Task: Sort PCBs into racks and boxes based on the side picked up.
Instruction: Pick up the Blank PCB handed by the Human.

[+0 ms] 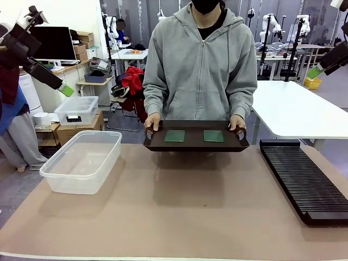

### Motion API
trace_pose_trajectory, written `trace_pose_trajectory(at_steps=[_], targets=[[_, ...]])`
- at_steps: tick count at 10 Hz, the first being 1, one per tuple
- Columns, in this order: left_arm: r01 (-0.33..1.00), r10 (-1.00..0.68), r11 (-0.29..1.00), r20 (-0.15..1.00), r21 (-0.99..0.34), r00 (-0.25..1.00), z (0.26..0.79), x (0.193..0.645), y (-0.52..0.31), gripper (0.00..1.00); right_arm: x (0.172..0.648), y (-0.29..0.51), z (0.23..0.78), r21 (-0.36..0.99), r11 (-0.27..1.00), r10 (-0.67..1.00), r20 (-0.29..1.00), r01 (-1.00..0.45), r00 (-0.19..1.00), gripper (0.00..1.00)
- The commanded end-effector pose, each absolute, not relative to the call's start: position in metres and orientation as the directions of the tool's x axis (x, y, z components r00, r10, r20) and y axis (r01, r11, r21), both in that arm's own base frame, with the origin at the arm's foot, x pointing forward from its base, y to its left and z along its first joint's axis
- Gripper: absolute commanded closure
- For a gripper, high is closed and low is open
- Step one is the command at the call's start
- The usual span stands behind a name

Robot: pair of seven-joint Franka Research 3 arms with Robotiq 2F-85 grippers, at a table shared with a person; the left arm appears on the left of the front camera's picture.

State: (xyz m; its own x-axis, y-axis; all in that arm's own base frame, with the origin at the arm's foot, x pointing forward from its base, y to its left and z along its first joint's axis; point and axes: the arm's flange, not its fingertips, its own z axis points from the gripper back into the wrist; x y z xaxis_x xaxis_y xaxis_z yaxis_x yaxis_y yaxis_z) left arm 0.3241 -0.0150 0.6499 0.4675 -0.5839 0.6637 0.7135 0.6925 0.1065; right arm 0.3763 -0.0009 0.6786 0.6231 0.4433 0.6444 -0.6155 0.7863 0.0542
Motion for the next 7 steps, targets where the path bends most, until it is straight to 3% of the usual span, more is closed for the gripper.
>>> trace_pose_trajectory(at_steps=[1, 7], targets=[[0.711, -0.602, 0.689, 0.657, 0.141, 0.454, 0.655, 0.3253, -0.0101, 0.0, 0.3763, 0.0015, 0.6778, 0.064, 0.797, 0.422, 0.652, -0.6, 0.63, 0.0], [0.707, -0.599, 0.692, 0.666, 0.15, 0.445, 0.6635, 0.3264, -0.0098, 0.0, 0.3765, -0.0077, 0.6718, 0.072, 0.81, 0.408, 0.645, -0.583, 0.646, 0.0]])
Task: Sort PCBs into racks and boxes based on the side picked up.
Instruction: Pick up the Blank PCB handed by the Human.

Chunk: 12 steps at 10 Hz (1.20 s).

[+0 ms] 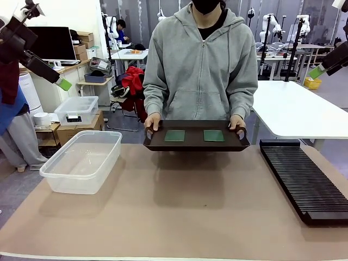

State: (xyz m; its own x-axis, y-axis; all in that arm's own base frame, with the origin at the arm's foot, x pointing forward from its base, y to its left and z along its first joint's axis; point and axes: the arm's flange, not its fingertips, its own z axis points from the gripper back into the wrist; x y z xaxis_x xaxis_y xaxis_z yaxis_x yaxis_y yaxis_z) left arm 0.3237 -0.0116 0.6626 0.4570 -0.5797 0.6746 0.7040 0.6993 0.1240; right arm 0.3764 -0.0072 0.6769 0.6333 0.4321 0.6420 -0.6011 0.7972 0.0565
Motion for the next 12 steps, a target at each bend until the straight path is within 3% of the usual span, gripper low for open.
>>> trace_pose_trajectory(at_steps=[1, 12], targets=[[0.708, -0.599, 0.69, 0.667, 0.149, 0.443, 0.6643, 0.3263, -0.0102, 0.0, 0.3758, -0.0104, 0.6708, 0.07, 0.813, 0.404, 0.646, -0.577, 0.648, 0.0], [0.703, -0.579, 0.7, 0.677, 0.127, 0.454, 0.6652, 0.3234, -0.0113, 0.0, 0.3764, -0.0158, 0.6736, 0.06, 0.811, 0.417, 0.638, -0.582, 0.647, 0.0]])
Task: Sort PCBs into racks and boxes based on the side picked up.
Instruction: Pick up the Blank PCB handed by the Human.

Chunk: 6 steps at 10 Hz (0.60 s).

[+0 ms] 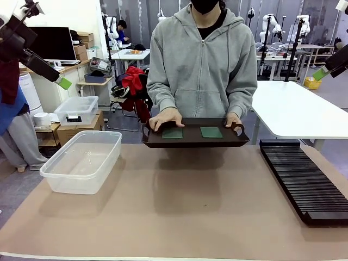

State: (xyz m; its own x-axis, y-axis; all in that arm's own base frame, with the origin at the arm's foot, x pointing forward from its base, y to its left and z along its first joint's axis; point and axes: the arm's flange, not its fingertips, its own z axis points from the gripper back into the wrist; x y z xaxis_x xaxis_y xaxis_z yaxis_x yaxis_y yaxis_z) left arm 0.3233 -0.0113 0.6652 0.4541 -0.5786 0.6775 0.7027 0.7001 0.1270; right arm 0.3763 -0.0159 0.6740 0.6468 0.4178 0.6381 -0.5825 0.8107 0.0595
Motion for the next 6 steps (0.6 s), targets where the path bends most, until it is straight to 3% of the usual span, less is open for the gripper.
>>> trace_pose_trajectory(at_steps=[1, 6], targets=[[0.703, -0.579, 0.7, 0.677, 0.127, 0.454, 0.6652, 0.3234, -0.0113, 0.0, 0.3764, -0.0158, 0.6736, 0.06, 0.811, 0.417, 0.638, -0.582, 0.647, 0.0], [0.703, -0.579, 0.7, 0.677, 0.127, 0.454, 0.6652, 0.3234, -0.0113, 0.0, 0.3764, -0.0158, 0.6736, 0.06, 0.811, 0.417, 0.638, -0.582, 0.647, 0.0]])
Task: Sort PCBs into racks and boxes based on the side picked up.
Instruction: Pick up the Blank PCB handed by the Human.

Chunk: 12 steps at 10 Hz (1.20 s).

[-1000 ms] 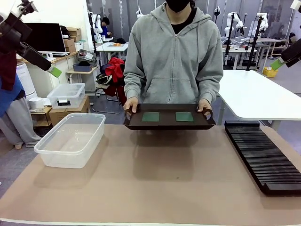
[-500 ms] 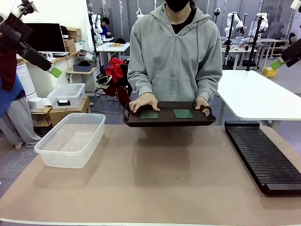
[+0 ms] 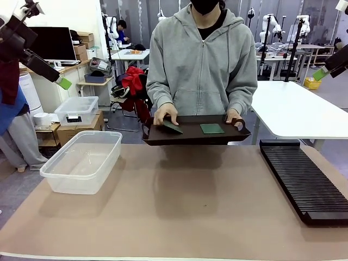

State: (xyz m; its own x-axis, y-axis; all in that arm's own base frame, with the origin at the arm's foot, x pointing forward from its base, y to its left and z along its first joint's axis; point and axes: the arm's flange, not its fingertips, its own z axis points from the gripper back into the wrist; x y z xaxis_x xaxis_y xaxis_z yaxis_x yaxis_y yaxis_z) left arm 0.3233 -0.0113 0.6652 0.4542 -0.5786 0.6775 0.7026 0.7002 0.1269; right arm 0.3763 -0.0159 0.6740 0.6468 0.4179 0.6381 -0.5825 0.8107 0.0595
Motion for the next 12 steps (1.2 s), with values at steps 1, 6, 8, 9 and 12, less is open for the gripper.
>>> trace_pose_trajectory(at_steps=[1, 6, 8, 9, 12], targets=[[0.703, -0.579, 0.7, 0.677, 0.127, 0.454, 0.6652, 0.3234, -0.0113, 0.0, 0.3764, -0.0158, 0.6736, 0.06, 0.811, 0.417, 0.638, -0.582, 0.647, 0.0], [0.703, -0.579, 0.7, 0.677, 0.127, 0.454, 0.6652, 0.3234, -0.0113, 0.0, 0.3764, -0.0158, 0.6736, 0.06, 0.811, 0.417, 0.638, -0.582, 0.647, 0.0], [0.703, -0.579, 0.7, 0.677, 0.127, 0.454, 0.6652, 0.3234, -0.0113, 0.0, 0.3764, -0.0158, 0.6736, 0.06, 0.811, 0.417, 0.638, -0.582, 0.647, 0.0], [0.703, -0.579, 0.7, 0.677, 0.127, 0.454, 0.6652, 0.3234, -0.0113, 0.0, 0.3764, -0.0158, 0.6736, 0.06, 0.811, 0.417, 0.638, -0.582, 0.647, 0.0], [0.703, -0.579, 0.7, 0.677, 0.127, 0.454, 0.6652, 0.3234, -0.0113, 0.0, 0.3764, -0.0158, 0.6736, 0.06, 0.811, 0.417, 0.638, -0.582, 0.647, 0.0]])
